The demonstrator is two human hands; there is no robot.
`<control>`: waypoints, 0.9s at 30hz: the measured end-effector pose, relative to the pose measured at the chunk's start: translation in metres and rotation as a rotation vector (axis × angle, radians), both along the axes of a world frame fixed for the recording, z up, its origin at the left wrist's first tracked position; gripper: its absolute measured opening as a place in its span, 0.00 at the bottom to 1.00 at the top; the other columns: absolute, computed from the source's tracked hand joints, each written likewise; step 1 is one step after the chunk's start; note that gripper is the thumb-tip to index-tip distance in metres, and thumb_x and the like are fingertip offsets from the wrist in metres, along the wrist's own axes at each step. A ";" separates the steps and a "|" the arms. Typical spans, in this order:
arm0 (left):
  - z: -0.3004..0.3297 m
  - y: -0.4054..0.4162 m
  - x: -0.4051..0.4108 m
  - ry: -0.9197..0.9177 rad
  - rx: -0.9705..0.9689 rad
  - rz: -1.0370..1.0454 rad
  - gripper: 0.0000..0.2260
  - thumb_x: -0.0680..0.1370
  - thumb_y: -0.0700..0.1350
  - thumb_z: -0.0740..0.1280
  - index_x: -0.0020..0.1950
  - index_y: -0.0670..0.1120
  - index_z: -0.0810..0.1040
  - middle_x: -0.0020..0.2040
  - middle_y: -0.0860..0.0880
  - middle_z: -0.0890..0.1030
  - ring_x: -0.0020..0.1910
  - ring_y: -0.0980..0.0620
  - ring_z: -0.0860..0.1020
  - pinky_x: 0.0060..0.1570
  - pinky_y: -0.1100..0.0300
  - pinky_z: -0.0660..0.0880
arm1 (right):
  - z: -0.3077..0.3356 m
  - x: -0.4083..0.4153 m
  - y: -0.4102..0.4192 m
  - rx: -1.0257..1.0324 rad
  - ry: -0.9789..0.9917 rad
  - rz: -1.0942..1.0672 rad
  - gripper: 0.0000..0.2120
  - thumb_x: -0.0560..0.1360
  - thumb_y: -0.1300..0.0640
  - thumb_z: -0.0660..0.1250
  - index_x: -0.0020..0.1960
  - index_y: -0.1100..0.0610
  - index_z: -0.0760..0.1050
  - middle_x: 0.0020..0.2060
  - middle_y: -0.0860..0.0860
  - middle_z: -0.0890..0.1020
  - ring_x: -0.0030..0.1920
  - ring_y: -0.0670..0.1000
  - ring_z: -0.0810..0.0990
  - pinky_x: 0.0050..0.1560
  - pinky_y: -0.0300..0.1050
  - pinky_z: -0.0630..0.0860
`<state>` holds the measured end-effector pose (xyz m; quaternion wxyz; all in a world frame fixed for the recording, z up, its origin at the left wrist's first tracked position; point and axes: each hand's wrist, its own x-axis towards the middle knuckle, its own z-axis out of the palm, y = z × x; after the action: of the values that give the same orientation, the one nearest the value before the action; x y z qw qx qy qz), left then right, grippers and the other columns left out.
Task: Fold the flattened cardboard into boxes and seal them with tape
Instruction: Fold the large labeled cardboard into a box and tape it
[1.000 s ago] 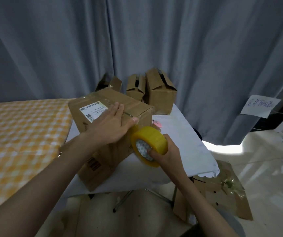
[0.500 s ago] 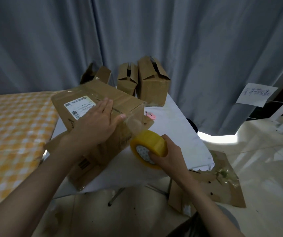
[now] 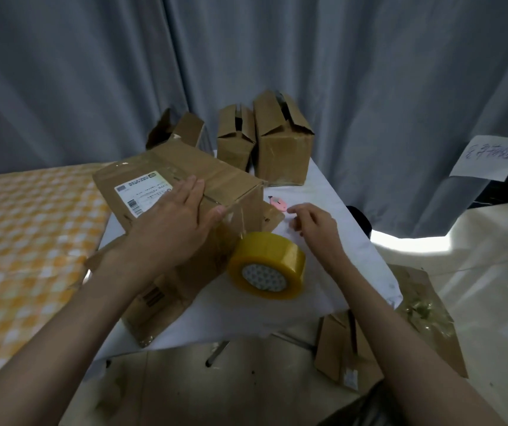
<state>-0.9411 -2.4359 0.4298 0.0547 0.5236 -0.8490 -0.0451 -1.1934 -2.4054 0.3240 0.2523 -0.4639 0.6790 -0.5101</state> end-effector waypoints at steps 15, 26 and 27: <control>0.000 -0.001 0.004 -0.002 0.034 -0.018 0.41 0.74 0.70 0.43 0.82 0.50 0.47 0.82 0.52 0.47 0.80 0.53 0.48 0.76 0.54 0.48 | -0.027 -0.016 -0.101 0.114 0.185 -0.035 0.14 0.75 0.55 0.71 0.55 0.54 0.68 0.47 0.56 0.78 0.47 0.57 0.79 0.52 0.55 0.78; 0.007 0.004 0.007 -0.038 0.060 -0.010 0.46 0.70 0.75 0.45 0.82 0.50 0.45 0.82 0.52 0.46 0.80 0.51 0.48 0.77 0.46 0.53 | 0.027 0.042 0.040 0.054 -0.186 0.099 0.12 0.84 0.52 0.56 0.55 0.60 0.71 0.41 0.51 0.78 0.43 0.49 0.78 0.42 0.42 0.73; 0.009 0.004 0.008 -0.052 0.070 -0.012 0.47 0.69 0.76 0.47 0.82 0.50 0.45 0.82 0.52 0.46 0.80 0.51 0.48 0.77 0.46 0.53 | 0.025 0.048 0.045 0.042 -0.166 0.069 0.11 0.84 0.52 0.56 0.54 0.60 0.70 0.41 0.51 0.77 0.42 0.50 0.77 0.41 0.44 0.73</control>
<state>-0.9333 -2.4322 0.4390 0.0140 0.5211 -0.8512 -0.0614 -1.1453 -2.3609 0.3491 0.3348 -0.4379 0.6499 -0.5233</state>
